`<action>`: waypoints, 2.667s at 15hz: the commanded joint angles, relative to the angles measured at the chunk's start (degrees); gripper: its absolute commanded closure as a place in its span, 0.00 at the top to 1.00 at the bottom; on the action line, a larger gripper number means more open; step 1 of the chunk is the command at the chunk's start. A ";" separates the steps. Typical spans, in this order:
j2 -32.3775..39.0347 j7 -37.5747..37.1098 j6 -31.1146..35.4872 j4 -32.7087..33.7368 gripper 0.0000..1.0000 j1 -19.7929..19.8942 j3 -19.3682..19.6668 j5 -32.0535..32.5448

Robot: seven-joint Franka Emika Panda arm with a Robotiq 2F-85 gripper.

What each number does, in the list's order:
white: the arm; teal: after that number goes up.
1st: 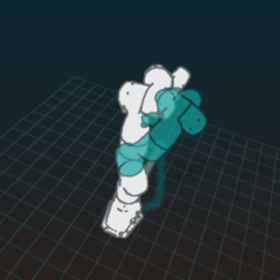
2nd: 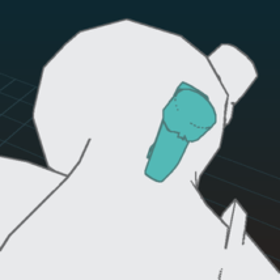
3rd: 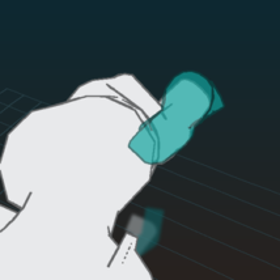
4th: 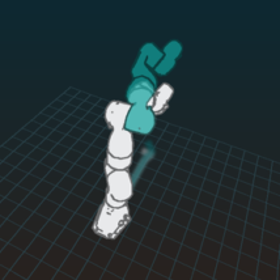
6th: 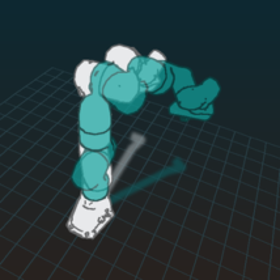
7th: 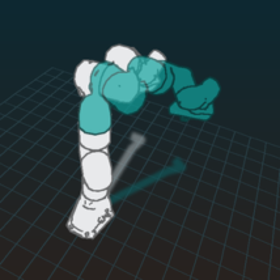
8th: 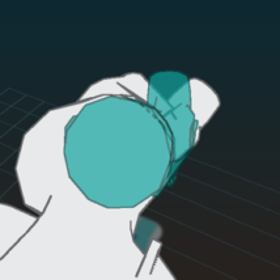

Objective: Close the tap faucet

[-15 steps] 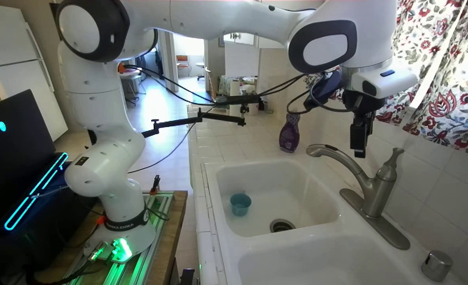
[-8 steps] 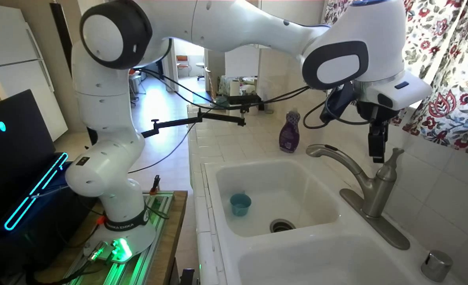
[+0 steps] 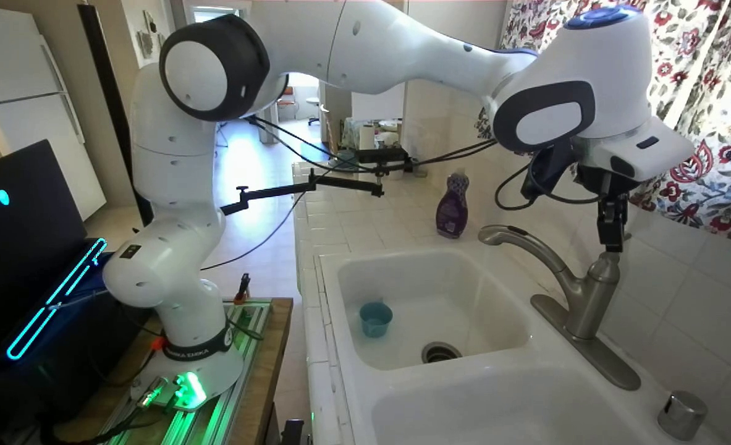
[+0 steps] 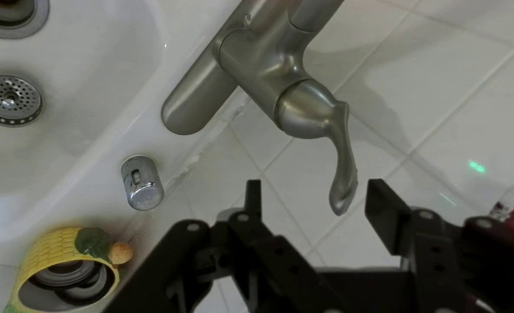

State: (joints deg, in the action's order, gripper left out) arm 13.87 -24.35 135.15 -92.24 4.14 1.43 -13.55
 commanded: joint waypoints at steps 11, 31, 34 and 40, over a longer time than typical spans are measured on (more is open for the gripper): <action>5.28 1.69 0.79 5.98 0.24 -0.07 -0.59 -5.29; 2.63 -22.89 -4.93 5.72 0.05 -4.22 2.16 -2.07; 1.79 -25.61 -5.50 5.43 0.05 -4.73 1.99 -1.46; 1.29 -33.80 -5.09 4.98 0.05 -5.33 2.12 -1.29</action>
State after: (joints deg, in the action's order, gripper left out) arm 17.49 -52.75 132.05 -86.86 0.14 3.74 -15.25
